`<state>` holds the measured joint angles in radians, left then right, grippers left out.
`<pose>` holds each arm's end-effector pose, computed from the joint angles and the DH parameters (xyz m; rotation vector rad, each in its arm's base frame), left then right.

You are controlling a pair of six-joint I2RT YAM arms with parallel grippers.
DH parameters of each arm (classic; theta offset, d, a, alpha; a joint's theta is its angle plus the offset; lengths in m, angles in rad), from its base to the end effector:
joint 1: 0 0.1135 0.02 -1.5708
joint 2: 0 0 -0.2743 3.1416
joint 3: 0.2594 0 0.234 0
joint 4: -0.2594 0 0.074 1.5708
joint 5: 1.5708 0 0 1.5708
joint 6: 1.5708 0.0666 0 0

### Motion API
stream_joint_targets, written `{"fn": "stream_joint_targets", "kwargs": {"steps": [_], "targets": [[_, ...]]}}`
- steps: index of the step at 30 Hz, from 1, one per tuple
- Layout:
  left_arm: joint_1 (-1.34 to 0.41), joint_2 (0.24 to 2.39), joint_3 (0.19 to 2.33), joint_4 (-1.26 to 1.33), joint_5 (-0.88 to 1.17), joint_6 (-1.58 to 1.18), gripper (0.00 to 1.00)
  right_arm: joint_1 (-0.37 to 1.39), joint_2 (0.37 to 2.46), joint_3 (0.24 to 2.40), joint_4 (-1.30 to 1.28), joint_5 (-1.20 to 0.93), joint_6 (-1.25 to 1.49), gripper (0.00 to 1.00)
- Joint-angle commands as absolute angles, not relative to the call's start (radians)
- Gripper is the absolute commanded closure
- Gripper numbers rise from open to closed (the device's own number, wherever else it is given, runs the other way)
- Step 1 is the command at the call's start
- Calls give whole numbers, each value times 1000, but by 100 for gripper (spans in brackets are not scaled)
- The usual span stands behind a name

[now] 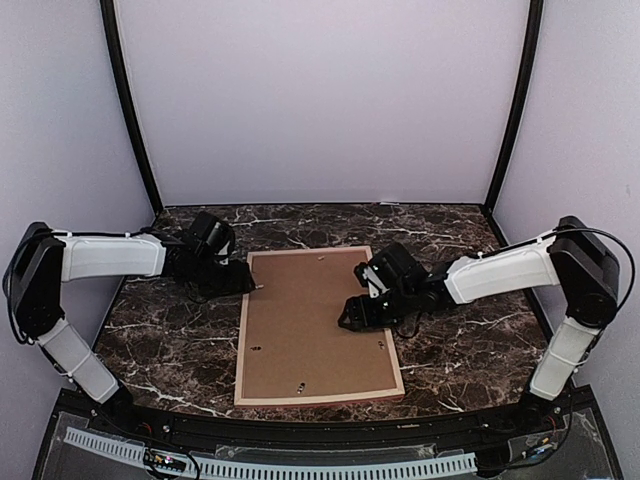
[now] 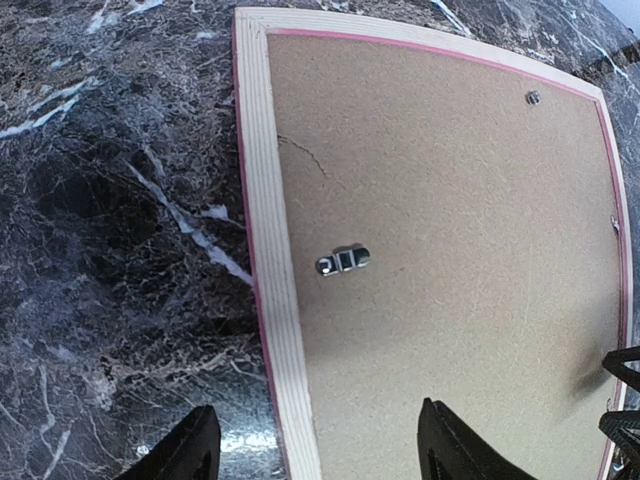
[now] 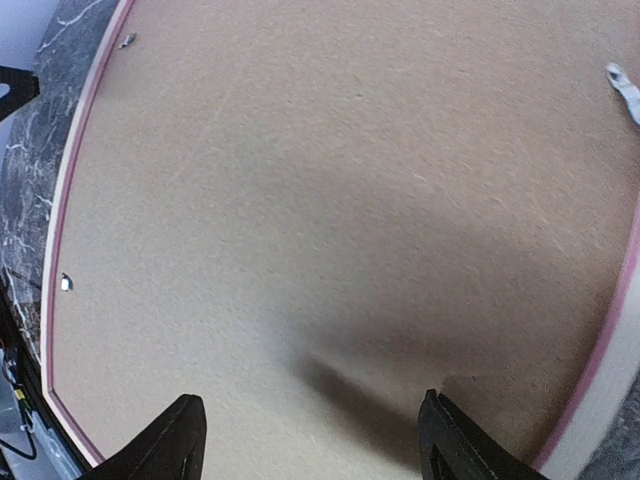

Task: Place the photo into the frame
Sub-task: Press the backboard against the frame body, then position the photo frame at the center of the board.

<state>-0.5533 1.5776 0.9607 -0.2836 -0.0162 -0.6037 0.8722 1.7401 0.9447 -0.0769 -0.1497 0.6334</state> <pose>0.2800 -0.1717 0.1957 -0.0709 2.5316 -0.4651 0.2222 0.2800 0.1573 -0.3828 2.5907 0.7951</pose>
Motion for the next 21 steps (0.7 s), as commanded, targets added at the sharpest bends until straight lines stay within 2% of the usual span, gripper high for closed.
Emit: {"fn": "stream_joint_targets", "kwargs": {"steps": [1,9,21], "targets": [[-513,1603,991,-321,65,-533,30,851,1653,974,-253,-56,611,25],[-489,1699,1043,-348,144,-479,30,765,1627,1005,-395,68,579,26],[-496,1767,1041,-306,267,-461,31,740,1761,1048,-375,47,550,32]]}}
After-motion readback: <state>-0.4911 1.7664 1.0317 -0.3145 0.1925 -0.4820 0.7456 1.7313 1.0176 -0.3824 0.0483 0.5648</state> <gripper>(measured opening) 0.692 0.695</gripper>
